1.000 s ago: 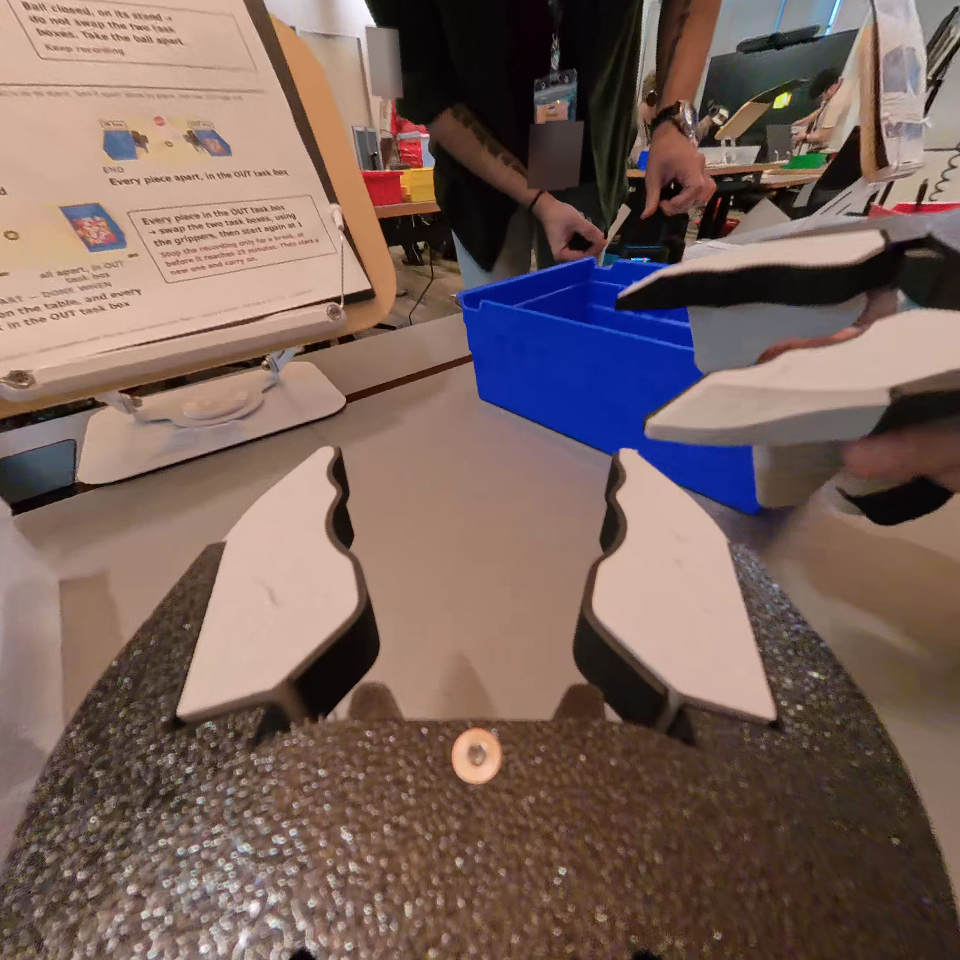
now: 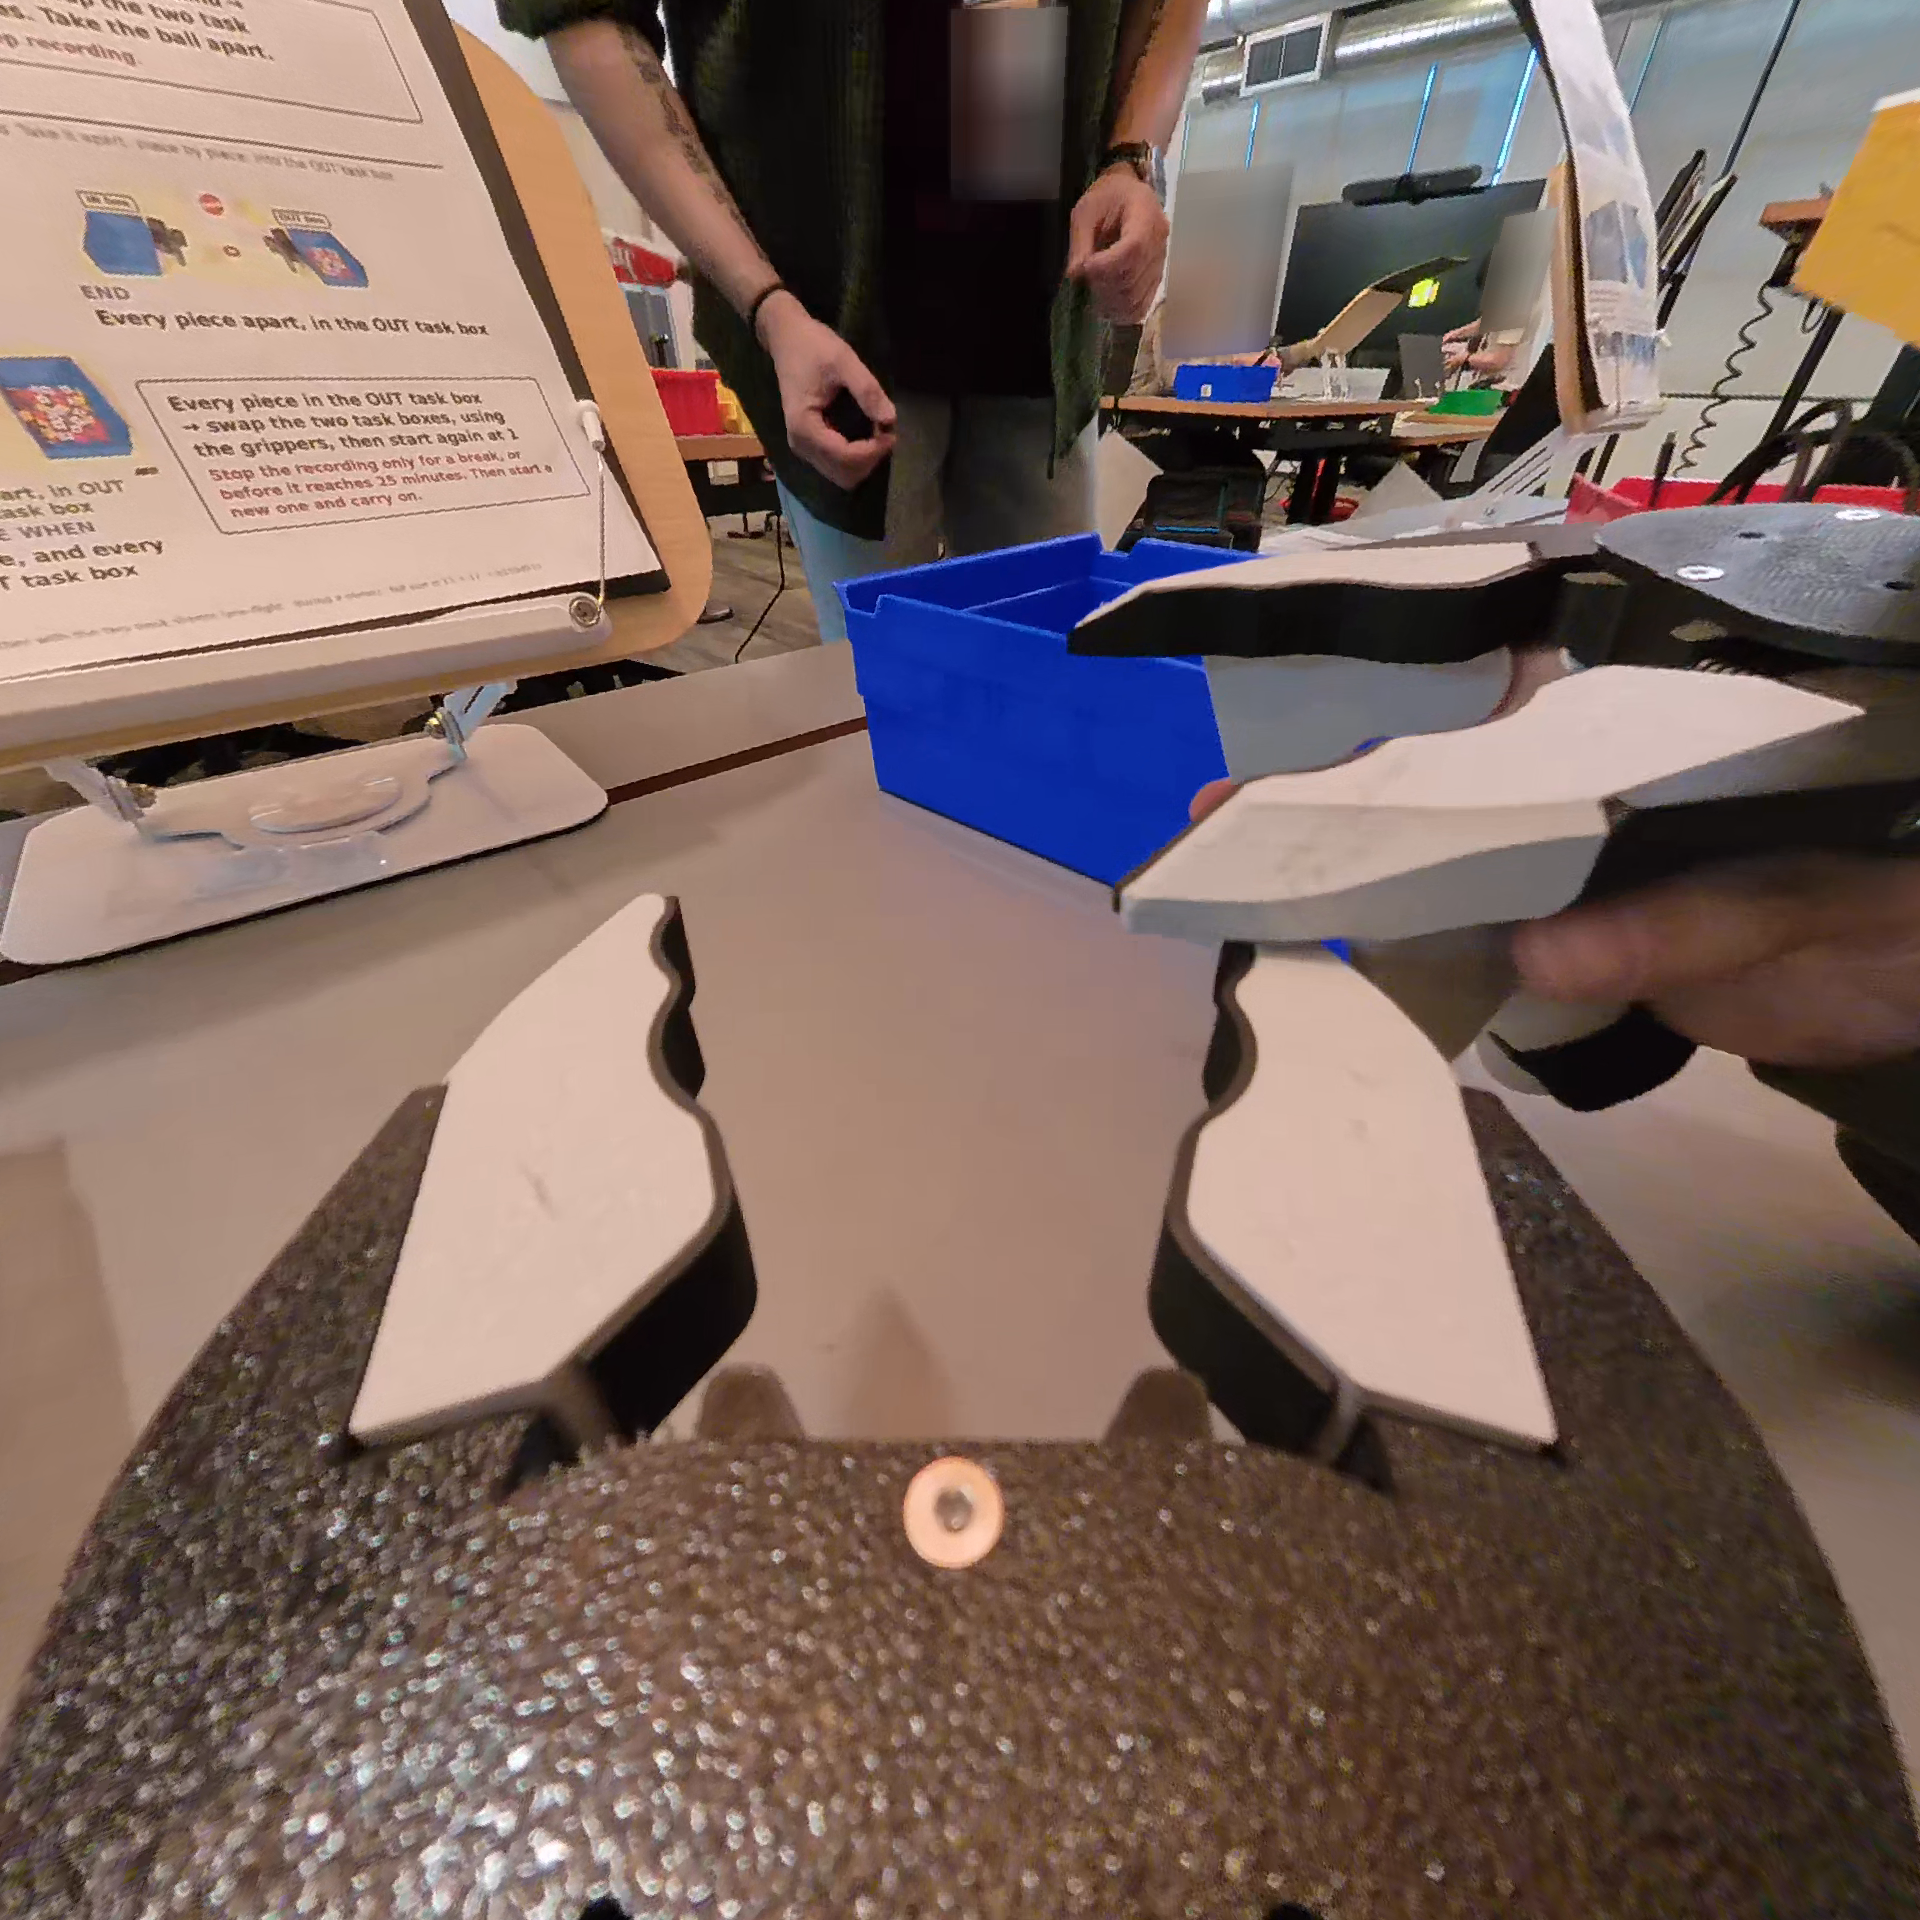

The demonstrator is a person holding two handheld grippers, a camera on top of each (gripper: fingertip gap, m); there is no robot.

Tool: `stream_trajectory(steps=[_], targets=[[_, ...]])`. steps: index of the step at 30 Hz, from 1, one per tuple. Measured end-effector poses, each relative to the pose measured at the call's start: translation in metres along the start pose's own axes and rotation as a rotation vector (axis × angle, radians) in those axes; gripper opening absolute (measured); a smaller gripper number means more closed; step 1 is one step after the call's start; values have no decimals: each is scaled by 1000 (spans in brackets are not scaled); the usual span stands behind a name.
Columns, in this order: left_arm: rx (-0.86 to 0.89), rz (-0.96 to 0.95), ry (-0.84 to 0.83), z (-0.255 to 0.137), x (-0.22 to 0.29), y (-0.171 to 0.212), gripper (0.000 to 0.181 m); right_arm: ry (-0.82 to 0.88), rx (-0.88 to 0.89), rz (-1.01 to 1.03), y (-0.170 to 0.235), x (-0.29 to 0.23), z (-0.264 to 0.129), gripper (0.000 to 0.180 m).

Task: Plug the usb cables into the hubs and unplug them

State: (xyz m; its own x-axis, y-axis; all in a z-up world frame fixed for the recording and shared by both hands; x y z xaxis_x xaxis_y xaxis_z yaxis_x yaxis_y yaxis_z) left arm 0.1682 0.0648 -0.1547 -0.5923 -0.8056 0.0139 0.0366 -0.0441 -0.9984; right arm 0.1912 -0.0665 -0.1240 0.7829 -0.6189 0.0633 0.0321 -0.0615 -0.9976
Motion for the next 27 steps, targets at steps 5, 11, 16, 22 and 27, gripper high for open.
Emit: stream_trajectory(steps=[5, 11, 16, 22, 27], targets=[[2, -10, -26, -2, -5, 2, 97, -12, 81, 56, -18, 0, -9, 104], [30, -6, -48, -4, -7, -2, 97, 31, 67, 44, -20, 4, -13, 104], [33, 3, -78, -4, -10, 2, 96, 43, 45, 26, -23, 8, -16, 105], [47, 11, -72, -5, -9, 2, 94, 64, 61, 47, -28, 19, -23, 102], [5, 1, -72, -5, -4, -3, 94, 67, 57, 53, -32, 27, -31, 100]])
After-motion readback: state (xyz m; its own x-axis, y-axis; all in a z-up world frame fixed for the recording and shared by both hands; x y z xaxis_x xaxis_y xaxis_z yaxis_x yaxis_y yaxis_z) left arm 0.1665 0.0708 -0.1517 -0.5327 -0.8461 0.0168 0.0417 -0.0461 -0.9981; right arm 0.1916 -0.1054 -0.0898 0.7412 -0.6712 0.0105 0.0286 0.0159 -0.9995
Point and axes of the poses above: each gripper's, where its closed fingertips meet, z out along the fingers, y out of its underside, x = y × z across the jaws, the point moved 8 cm from there along -z, back along the fingers, and after that the axes turned 6 degrees about x, right-handed, at the moved point
